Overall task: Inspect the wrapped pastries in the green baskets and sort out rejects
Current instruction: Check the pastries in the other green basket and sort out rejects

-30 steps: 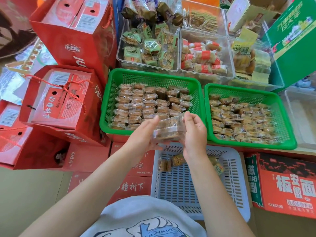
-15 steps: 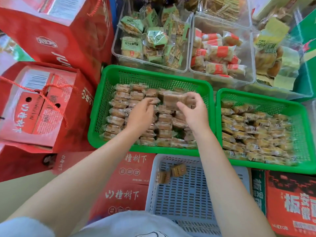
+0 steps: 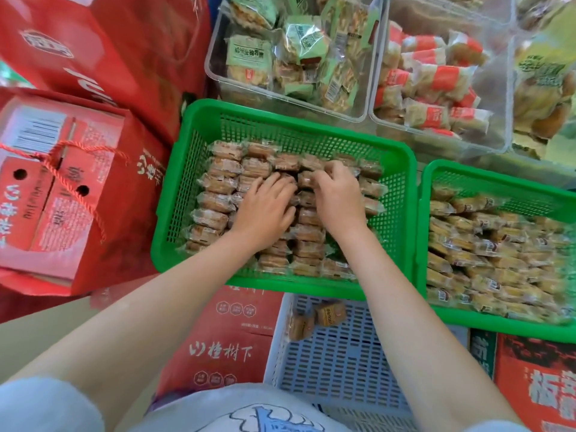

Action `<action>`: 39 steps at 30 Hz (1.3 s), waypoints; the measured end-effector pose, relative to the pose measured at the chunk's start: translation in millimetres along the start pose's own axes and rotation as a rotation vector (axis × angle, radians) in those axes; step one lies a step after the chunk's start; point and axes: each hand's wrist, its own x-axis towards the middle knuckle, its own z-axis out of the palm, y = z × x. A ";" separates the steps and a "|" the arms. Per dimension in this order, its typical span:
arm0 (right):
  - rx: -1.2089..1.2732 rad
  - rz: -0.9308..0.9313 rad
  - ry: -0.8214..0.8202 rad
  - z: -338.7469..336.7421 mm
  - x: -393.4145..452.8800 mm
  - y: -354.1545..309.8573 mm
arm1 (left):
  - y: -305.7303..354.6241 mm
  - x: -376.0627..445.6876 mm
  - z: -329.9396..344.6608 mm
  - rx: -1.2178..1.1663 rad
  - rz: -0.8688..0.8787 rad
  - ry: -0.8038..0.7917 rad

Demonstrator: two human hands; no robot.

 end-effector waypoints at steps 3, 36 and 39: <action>-0.053 -0.010 -0.006 5.0 2.0 4.2 | 2.2 4.2 2.4 0.006 -0.023 0.040; -0.142 -0.013 -0.294 -16.1 51.9 4.4 | 12.2 19.2 -20.2 0.143 -0.042 -0.057; -0.189 -0.004 -0.308 -13.2 52.5 -1.2 | 8.9 31.2 -26.6 0.060 -0.030 -0.134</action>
